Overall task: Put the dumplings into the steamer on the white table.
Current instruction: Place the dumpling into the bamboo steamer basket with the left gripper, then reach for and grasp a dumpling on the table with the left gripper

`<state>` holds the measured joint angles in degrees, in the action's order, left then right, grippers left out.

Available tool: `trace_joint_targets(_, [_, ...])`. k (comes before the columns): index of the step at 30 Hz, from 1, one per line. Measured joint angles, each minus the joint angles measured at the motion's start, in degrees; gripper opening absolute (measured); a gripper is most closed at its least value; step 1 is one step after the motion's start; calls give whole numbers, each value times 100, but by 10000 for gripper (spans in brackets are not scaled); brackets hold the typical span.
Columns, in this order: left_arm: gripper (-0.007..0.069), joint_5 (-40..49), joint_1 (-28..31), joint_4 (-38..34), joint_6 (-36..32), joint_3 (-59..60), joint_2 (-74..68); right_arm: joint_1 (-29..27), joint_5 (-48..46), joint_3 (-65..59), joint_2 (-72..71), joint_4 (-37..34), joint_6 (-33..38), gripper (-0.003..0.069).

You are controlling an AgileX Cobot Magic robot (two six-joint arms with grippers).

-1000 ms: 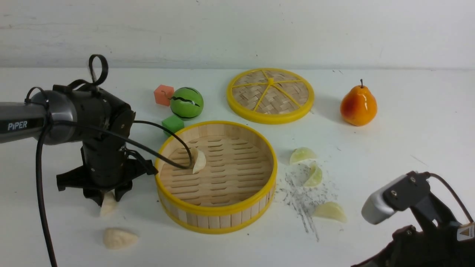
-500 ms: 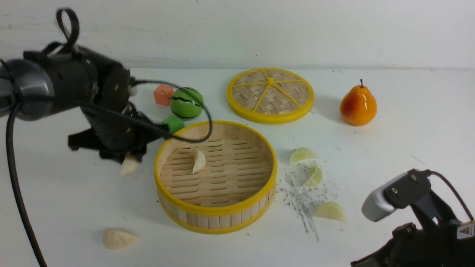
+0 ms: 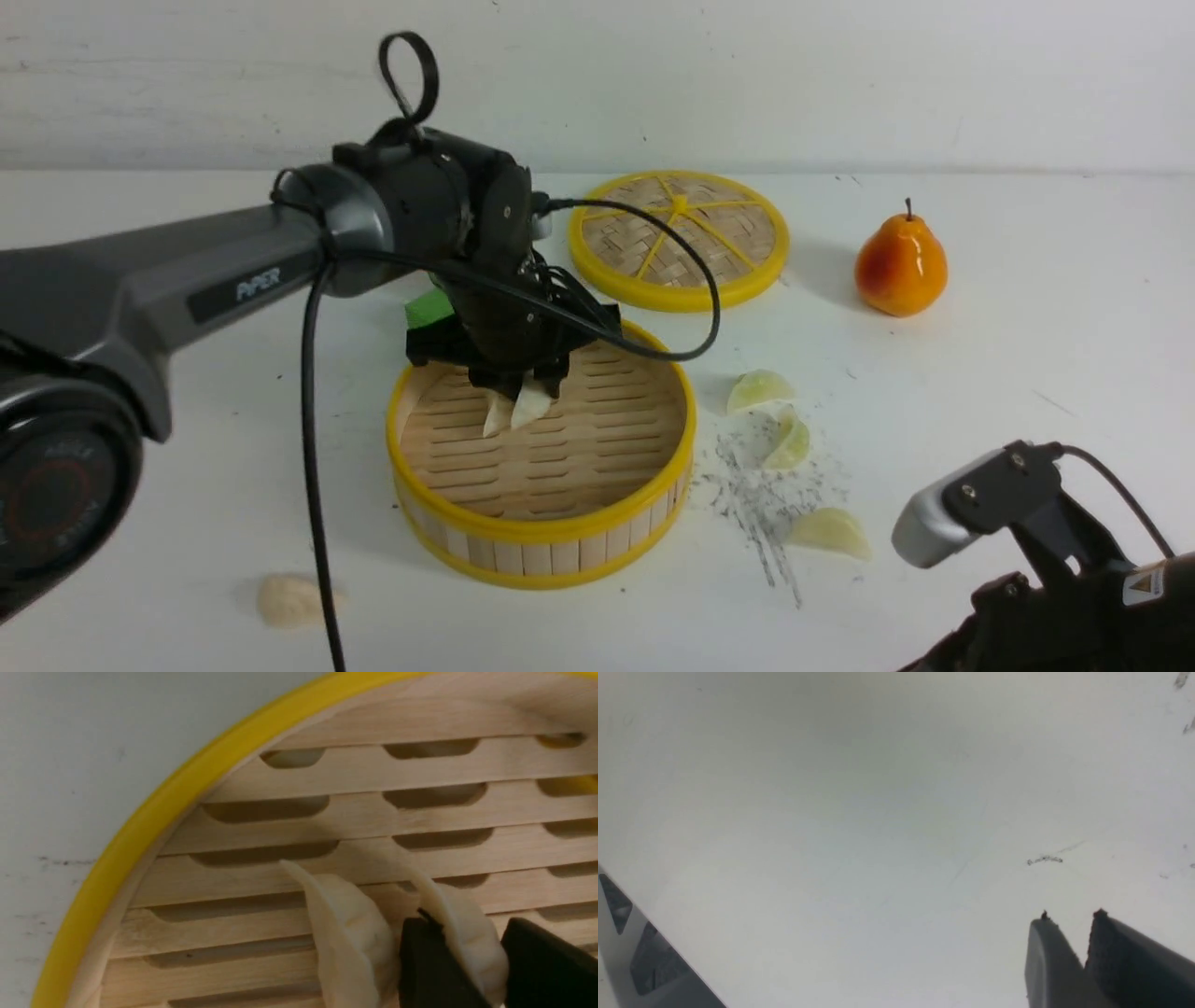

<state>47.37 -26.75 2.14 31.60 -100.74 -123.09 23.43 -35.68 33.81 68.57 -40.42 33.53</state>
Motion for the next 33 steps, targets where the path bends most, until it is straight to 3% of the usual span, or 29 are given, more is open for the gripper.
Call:
trace_joint_targets(6, [196, 14, 0, 3, 117, -50, -48, 0, -6, 0, 0, -25, 0, 135])
trace_joint_targets(14, [310, -136, 0, 3, 346, -50, -48, 0, -18, 0, 0, -26, 0, 141])
trace_joint_targets(20, [326, -95, 0, -2, 428, -50, 82, 0, -52, 0, 0, -26, 0, 147])
trace_joint_targets(29, [326, 211, 0, 323, -508, 451, 1793, 0, -87, 0, 0, -16, 0, 153])
trace_joint_targets(33, [326, -14, 0, 435, -258, 1642, 3017, 0, -87, 0, 0, -8, 0, 158])
